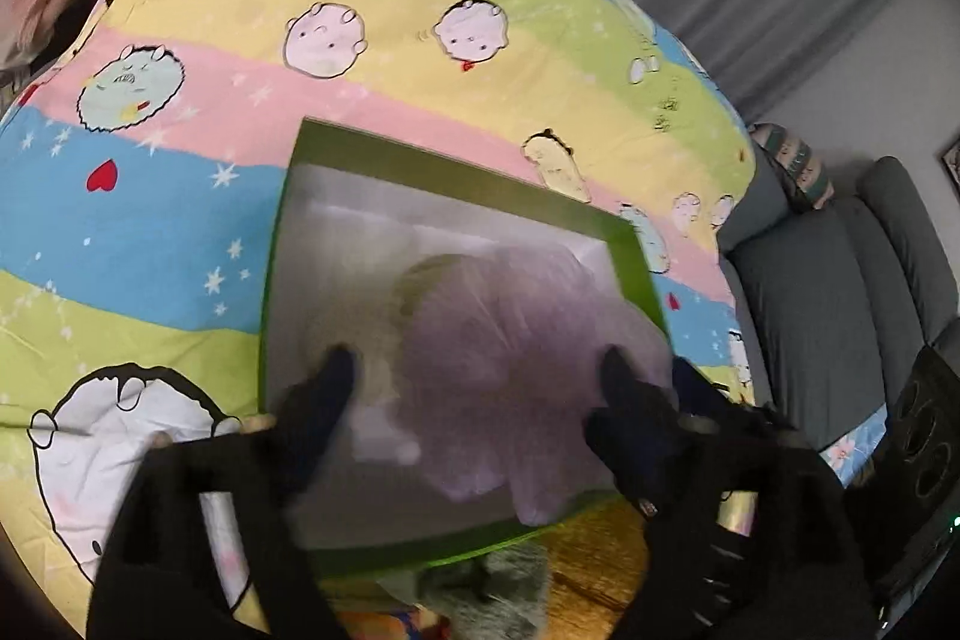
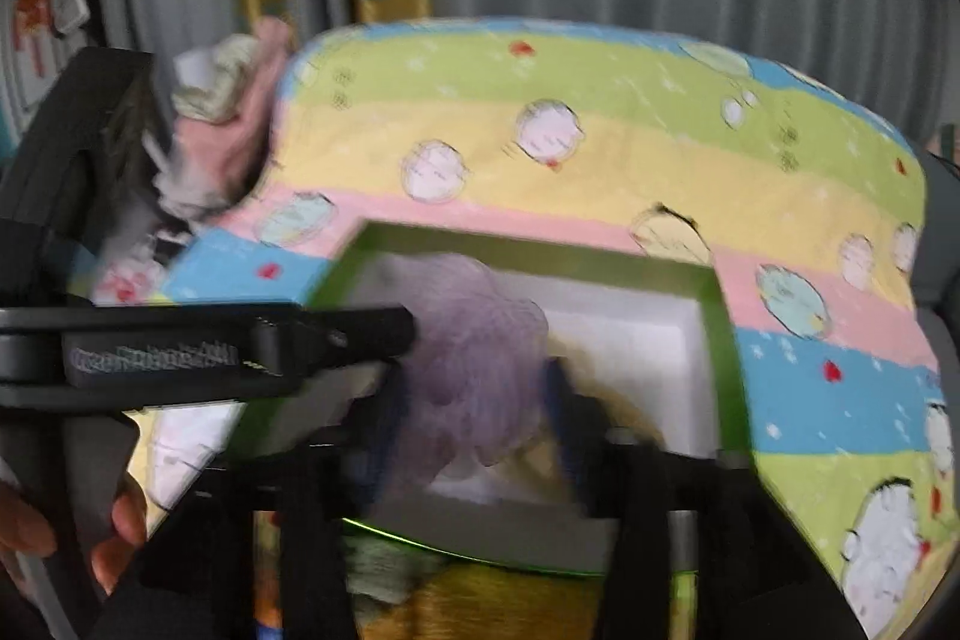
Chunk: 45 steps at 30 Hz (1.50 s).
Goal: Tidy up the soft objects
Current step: 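Lower the bath puff into the green box and release it, then grasp the purple fleece cloth with yellow sponge using the right gripper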
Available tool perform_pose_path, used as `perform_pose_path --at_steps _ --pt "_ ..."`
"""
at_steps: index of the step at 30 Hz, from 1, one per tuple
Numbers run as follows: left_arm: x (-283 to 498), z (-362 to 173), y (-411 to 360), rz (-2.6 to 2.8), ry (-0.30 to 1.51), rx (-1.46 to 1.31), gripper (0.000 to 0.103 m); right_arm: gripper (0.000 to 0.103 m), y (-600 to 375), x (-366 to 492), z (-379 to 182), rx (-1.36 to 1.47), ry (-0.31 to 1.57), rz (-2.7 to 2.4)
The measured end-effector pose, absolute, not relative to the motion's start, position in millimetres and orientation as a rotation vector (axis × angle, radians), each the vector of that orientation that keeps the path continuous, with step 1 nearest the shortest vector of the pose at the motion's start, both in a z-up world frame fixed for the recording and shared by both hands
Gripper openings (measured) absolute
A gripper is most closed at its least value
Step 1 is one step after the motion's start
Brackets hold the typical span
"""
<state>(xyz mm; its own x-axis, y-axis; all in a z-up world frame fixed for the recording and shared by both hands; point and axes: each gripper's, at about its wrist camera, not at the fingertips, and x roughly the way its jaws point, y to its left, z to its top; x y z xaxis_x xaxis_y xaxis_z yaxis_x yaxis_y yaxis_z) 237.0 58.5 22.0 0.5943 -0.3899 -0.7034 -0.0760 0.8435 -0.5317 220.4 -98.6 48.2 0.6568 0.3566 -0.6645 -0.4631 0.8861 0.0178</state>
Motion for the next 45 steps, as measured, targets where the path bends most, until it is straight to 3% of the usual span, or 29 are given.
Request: perform_pose_path --at_steps 3,7,14,21,25,31,39,45 --pt "234.9 17.9 61.9 -0.181 0.939 -0.548 0.091 0.065 -116.0 219.7 43.3 -0.127 0.732 0.465" --pt "222.1 22.7 65.4 -0.178 0.938 -0.545 0.102 0.065 -145.9 209.1 45.5 -0.072 0.724 0.437" --pt "184.4 42.0 58.7 -0.161 0.895 -0.480 0.102 0.074 -188.3 171.9 61.5 -0.015 0.684 0.409" --pt "130.5 55.8 38.0 -0.100 0.817 -0.324 0.102 0.074 -205.2 124.5 68.1 0.006 0.653 0.422" --pt "98.6 59.2 25.6 -0.056 0.760 -0.221 0.102 0.081 -202.8 90.7 64.8 -0.024 0.622 0.435" --pt "62.4 44.9 26.9 -0.047 0.725 -0.197 0.102 0.081 -199.9 45.4 53.2 -0.065 0.572 0.420" --pt "50.9 3.4 34.0 -0.255 0.787 -0.252 0.102 0.081 -219.7 24.8 19.9 -0.006 0.653 0.390" --pt "44.5 -5.8 -8.6 -0.456 0.846 -0.125 0.102 0.081 -247.6 41.2 2.4 0.284 0.753 0.471"
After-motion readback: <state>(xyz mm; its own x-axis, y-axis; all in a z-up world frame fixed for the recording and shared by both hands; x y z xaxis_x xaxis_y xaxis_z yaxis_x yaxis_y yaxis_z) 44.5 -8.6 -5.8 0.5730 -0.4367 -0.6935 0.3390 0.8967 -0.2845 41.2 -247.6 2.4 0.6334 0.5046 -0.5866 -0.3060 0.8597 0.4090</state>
